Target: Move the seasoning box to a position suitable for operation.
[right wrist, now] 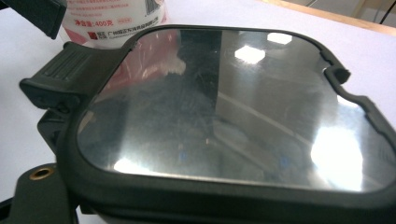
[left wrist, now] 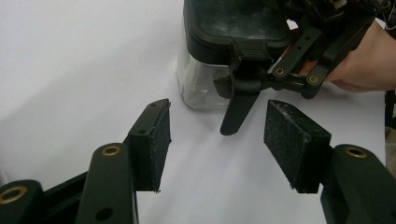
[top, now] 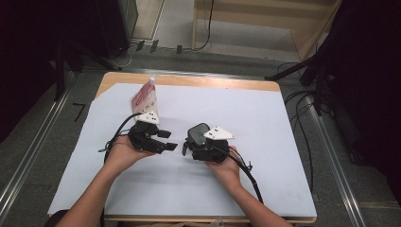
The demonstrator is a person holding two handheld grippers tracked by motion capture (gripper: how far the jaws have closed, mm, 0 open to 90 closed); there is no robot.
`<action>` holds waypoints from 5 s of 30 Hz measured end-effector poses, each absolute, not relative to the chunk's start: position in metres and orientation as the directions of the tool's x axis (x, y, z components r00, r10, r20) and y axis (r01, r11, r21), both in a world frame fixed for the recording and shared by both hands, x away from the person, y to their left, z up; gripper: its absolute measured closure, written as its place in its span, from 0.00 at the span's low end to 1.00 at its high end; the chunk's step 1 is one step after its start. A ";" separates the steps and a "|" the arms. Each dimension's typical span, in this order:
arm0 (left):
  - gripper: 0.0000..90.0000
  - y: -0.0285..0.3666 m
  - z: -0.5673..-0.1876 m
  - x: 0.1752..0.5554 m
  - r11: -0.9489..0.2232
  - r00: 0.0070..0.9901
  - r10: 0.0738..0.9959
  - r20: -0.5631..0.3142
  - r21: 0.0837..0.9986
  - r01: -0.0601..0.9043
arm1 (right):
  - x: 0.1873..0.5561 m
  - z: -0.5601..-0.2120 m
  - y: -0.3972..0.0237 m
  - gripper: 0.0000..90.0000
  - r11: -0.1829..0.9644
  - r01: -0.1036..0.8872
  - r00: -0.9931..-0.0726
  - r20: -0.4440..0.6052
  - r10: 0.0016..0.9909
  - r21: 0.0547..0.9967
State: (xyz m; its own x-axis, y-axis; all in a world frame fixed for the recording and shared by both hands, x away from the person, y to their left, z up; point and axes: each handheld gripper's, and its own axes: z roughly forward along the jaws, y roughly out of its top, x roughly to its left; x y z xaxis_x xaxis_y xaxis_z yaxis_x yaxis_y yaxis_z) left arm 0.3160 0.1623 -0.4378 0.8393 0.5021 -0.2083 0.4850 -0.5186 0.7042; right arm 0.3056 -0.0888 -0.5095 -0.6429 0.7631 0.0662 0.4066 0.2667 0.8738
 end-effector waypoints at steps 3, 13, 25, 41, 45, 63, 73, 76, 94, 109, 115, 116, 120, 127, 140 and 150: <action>0.47 0.161 -0.437 0.315 -0.530 0.843 0.499 -0.200 0.700 0.479 | 0.302 -0.511 -0.088 0.17 0.275 0.401 -0.641 0.054 0.765 0.874; 0.47 0.161 -0.438 0.315 -0.531 0.842 0.503 -0.195 0.699 0.479 | 0.296 -0.505 -0.095 0.15 0.288 0.438 -0.649 0.078 0.757 0.852; 0.50 0.161 -0.438 0.317 -0.484 0.803 0.541 -0.249 0.689 0.540 | 0.270 -0.490 -0.115 0.17 0.306 0.463 -0.634 0.069 0.770 0.832; 1.00 0.156 -0.437 0.320 -0.499 0.820 0.518 -0.242 0.693 0.520 | 0.256 -0.471 -0.150 0.78 0.294 0.473 -0.668 0.121 0.734 0.831; 1.00 0.148 -0.441 0.322 -0.524 0.829 0.507 -0.237 0.679 0.515 | 0.260 -0.472 -0.149 0.89 0.312 0.487 -0.675 0.125 0.728 0.816; 1.00 0.133 -0.458 0.323 -0.514 0.814 0.520 -0.258 0.667 0.540 | 0.279 -0.478 -0.145 1.00 0.294 0.572 -0.653 0.207 0.729 0.766; 1.00 0.125 -0.461 0.320 -0.528 0.823 0.505 -0.258 0.662 0.532 | 0.281 -0.478 -0.147 1.00 0.289 0.573 -0.645 0.205 0.736 0.767; 1.00 0.123 -0.461 0.319 -0.524 0.827 0.493 -0.269 0.668 0.529 | 0.282 -0.478 -0.148 1.00 0.282 0.579 -0.641 0.212 0.738 0.765; 1.00 0.112 -0.461 0.308 -0.519 0.828 0.480 -0.290 0.667 0.534 | 0.284 -0.476 -0.150 1.00 0.252 0.568 -0.625 0.211 0.752 0.784; 1.00 0.091 -0.463 0.301 -0.519 0.847 0.453 -0.278 0.691 0.504 | 0.303 -0.477 -0.151 1.00 0.246 0.566 -0.613 0.203 0.764 0.787; 0.97 0.082 -0.463 0.300 -0.527 0.848 0.428 -0.314 0.675 0.516 | 0.305 -0.476 -0.155 1.00 0.260 0.563 -0.626 0.199 0.754 0.784; 0.97 0.083 -0.463 0.300 -0.526 0.849 0.422 -0.319 0.676 0.515 | 0.305 -0.474 -0.156 1.00 0.266 0.559 -0.629 0.193 0.753 0.785; 0.97 0.089 -0.457 0.298 -0.524 0.849 0.413 -0.329 0.677 0.517 | 0.302 -0.468 -0.160 1.00 0.264 0.553 -0.632 0.191 0.751 0.790; 0.95 0.104 -0.446 0.296 -0.547 0.856 0.414 -0.310 0.666 0.506 | 0.288 -0.457 -0.170 1.00 0.252 0.558 -0.642 0.219 0.734 0.791; 0.59 0.135 -0.443 0.312 -0.519 0.838 0.449 -0.310 0.673 0.527 | 0.252 -0.448 -0.162 1.00 0.295 0.533 -0.704 0.222 0.675 0.793; 0.46 0.144 -0.445 0.317 -0.514 0.837 0.477 -0.268 0.687 0.513 | 0.244 -0.455 -0.143 1.00 0.339 0.524 -0.738 0.217 0.639 0.782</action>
State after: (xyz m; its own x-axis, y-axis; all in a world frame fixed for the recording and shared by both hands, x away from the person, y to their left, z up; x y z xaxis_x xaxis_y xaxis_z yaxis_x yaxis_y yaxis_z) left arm 0.3171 0.1438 -0.4449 0.8369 0.4772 -0.2682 0.5133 -0.5138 0.6874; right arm 0.2442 -0.1431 -0.4547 -0.7377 0.6393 0.2169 0.5237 0.3392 0.7815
